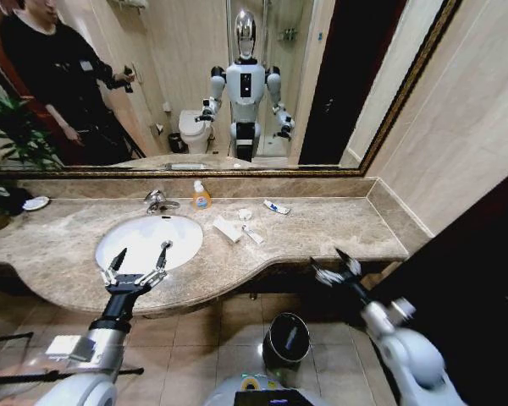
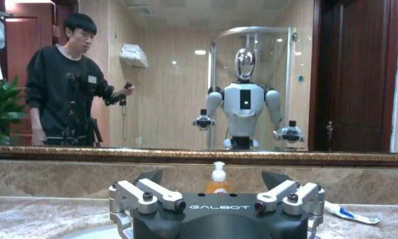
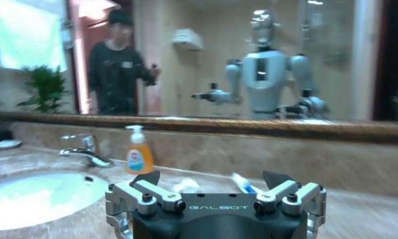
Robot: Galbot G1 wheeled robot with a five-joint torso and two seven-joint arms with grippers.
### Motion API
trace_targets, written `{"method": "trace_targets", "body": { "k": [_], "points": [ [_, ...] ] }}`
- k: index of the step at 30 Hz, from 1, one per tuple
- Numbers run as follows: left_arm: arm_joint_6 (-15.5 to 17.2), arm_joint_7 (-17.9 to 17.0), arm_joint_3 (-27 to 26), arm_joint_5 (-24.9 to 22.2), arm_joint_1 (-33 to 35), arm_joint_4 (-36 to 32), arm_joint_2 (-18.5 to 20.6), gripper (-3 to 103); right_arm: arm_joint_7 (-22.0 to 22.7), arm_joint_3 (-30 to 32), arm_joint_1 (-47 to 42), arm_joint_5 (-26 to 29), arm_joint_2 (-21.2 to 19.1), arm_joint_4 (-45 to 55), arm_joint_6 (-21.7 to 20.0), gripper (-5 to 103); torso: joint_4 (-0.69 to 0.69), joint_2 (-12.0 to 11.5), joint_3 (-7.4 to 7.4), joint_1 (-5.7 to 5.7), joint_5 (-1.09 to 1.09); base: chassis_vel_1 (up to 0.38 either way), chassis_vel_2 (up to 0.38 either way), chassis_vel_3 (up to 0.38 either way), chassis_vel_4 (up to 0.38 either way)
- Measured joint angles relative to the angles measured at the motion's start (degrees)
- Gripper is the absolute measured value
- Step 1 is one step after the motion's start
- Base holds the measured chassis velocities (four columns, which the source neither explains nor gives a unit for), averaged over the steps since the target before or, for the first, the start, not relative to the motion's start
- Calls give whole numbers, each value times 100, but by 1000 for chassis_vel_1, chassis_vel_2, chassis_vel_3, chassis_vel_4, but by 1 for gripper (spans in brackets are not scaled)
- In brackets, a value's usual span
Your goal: Pick up the trash from the sink and place it in the trash bin.
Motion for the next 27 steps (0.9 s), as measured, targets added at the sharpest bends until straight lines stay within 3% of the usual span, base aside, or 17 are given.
{"method": "trace_targets", "body": {
  "k": [1,2,4,7,9,10,12,19,21,25,27],
  "points": [
    [0,1,0,0,0,0,0,100,239,-412,488,-7,-188,-174,-165,100,-2,0,1,0,1,0,0,0,0],
    [0,1,0,0,0,0,0,100,239,-412,488,-7,-188,-174,-165,100,-2,0,1,0,1,0,0,0,0],
    [0,0,0,0,0,0,0,100,747,-1428,1606,54,-478,-679,-431,100,-1,-1,1,1,-1,0,0,0,0],
    [0,1,0,0,0,0,0,100,956,-1787,1943,64,-516,-891,-510,100,-1,-1,1,1,-1,0,0,0,0],
    [0,1,0,0,0,0,0,100,1517,-2517,2699,-26,-451,-1633,-748,100,-2,-1,1,1,0,0,0,0,0],
    [0,1,0,0,0,0,0,100,1517,-2517,2699,-26,-451,-1633,-748,100,-2,-1,1,1,0,0,0,0,0],
    [0,0,0,0,0,0,0,100,1975,-2890,3105,68,-352,-1972,-1138,100,-2,-1,1,1,-1,0,0,0,0],
    [0,1,0,0,0,0,0,100,2142,-3409,3732,15,-228,-2545,-1521,99,-2,-1,0,1,-1,0,0,0,0],
    [0,1,0,0,0,0,0,100,2147,-3476,3789,36,-260,-2515,-1686,96,-2,-1,0,1,-1,0,0,0,0],
    [0,1,0,0,0,0,0,100,2141,-3737,3849,149,-450,-2223,-2135,82,-4,-1,-1,0,-2,0,0,0,0],
    [0,1,0,0,0,0,0,100,2165,-3885,3896,231,-472,-2213,-2216,82,-4,-1,-1,0,-1,0,0,0,0]
  ]
}}
